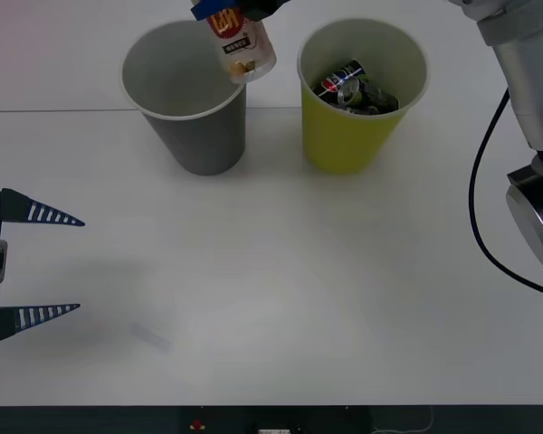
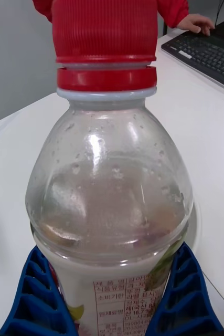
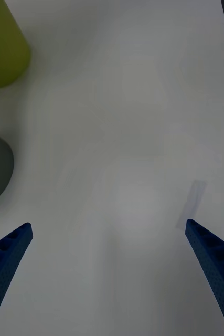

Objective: Put the can into the green bin and the plastic bottle into the gray bin

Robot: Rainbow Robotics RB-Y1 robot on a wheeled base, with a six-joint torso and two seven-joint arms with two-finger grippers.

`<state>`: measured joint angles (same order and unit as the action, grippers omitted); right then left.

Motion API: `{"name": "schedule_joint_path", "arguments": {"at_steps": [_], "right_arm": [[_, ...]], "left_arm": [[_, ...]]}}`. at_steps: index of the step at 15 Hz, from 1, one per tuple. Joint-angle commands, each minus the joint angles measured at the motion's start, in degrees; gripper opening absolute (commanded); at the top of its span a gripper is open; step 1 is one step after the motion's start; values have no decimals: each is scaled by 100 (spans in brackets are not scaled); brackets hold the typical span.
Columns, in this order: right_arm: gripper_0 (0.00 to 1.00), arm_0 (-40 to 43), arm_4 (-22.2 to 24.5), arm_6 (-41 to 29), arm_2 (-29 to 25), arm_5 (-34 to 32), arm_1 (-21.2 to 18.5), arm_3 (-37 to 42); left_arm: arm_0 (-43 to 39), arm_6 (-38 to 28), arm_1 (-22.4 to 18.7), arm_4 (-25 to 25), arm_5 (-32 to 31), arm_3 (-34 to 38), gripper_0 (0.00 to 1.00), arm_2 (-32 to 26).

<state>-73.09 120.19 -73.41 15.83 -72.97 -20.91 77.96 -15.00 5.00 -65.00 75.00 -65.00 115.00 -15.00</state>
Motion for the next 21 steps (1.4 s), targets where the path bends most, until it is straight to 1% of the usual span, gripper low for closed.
{"name": "schedule_joint_path", "arguments": {"at_steps": [1, 5, 7, 8, 9, 10, 11, 15, 17, 18, 21], "right_arm": [[0, -417, 119, 151, 184, 248, 316, -818], [0, -690, 198, 151, 667, 1065, 597, -1635], [0, -725, 206, 195, 738, 1127, 623, -1758], [8, -725, 206, 204, 755, 1127, 623, -1758], [34, -725, 206, 204, 755, 1127, 623, -1758], [87, -725, 180, 204, 755, 1127, 623, -1758], [100, -725, 171, 213, 755, 1127, 623, -1758], [100, -725, 136, 222, 747, 1118, 623, -1758], [100, -725, 31, 257, 729, 1083, 535, -1714], [100, -725, -22, 257, 676, 916, 456, -1600], [100, -698, -752, 731, 193, 28, 17, -1283]], "left_arm": [[0, 0, 0, 0, 0, 0, 100, 0], [0, 0, 0, 0, 0, 0, 100, 0], [0, 0, 0, 0, 0, 0, 100, 0], [0, 0, 0, 0, 0, 0, 100, 0], [0, 0, 0, 0, 0, 0, 100, 0], [0, 0, 0, 0, 0, 0, 100, 0], [0, 0, 0, 0, 0, 0, 100, 0], [0, 0, 0, 0, 0, 0, 100, 0], [0, 0, 0, 0, 0, 0, 100, 0], [0, 0, 0, 0, 0, 0, 100, 0], [0, 0, 0, 0, 0, 0, 100, 0]]}}
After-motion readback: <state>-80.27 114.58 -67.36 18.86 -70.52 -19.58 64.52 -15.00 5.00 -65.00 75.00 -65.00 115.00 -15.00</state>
